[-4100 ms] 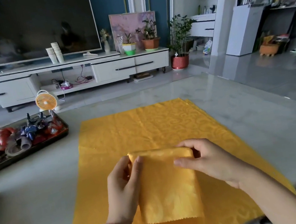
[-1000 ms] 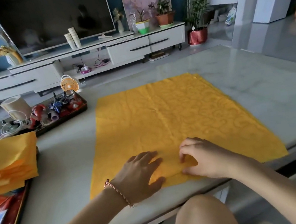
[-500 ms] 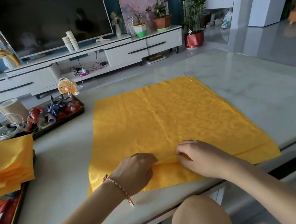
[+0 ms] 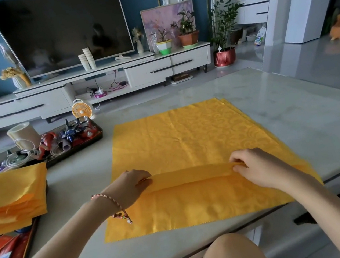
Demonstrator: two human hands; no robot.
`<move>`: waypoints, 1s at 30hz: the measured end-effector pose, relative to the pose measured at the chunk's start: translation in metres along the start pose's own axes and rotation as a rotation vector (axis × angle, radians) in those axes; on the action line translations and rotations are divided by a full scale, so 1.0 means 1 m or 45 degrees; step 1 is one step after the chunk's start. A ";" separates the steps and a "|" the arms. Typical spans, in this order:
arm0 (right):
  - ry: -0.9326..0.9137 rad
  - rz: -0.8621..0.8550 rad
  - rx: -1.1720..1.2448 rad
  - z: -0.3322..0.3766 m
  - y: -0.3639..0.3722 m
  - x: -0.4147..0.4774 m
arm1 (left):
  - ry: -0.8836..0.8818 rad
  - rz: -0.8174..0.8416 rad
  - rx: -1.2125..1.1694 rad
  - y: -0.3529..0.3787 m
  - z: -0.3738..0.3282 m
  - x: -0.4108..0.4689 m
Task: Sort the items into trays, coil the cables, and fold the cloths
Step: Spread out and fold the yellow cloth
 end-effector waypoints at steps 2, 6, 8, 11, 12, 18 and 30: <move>-0.021 -0.064 0.085 0.007 -0.015 -0.001 | 0.000 0.006 -0.020 -0.012 -0.001 -0.003; -0.083 0.078 0.142 0.022 -0.035 -0.004 | -0.017 0.109 -0.092 -0.036 0.006 -0.011; -0.118 0.247 0.159 0.028 -0.040 -0.006 | -0.034 0.324 -0.096 -0.041 0.013 -0.013; -0.102 0.582 0.179 0.030 -0.037 -0.010 | -0.045 0.761 -0.267 -0.026 0.021 -0.020; -0.091 0.682 0.129 0.029 -0.034 -0.010 | -0.055 0.858 -0.311 -0.020 0.023 -0.020; 0.007 0.420 -0.159 0.002 -0.024 0.061 | -0.180 0.554 0.261 -0.018 0.079 0.047; 0.055 -0.202 -0.423 -0.010 -0.025 0.196 | -0.431 -0.243 0.518 -0.040 0.122 0.154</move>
Point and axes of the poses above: each hand's wrist, its own x-axis towards the middle knuckle, its own y-axis out of the palm, z = x × y, the point moved 8 cm from there along x, towards the middle knuckle, and after that the axes turned 3 degrees about -x, right-handed, at the moved point
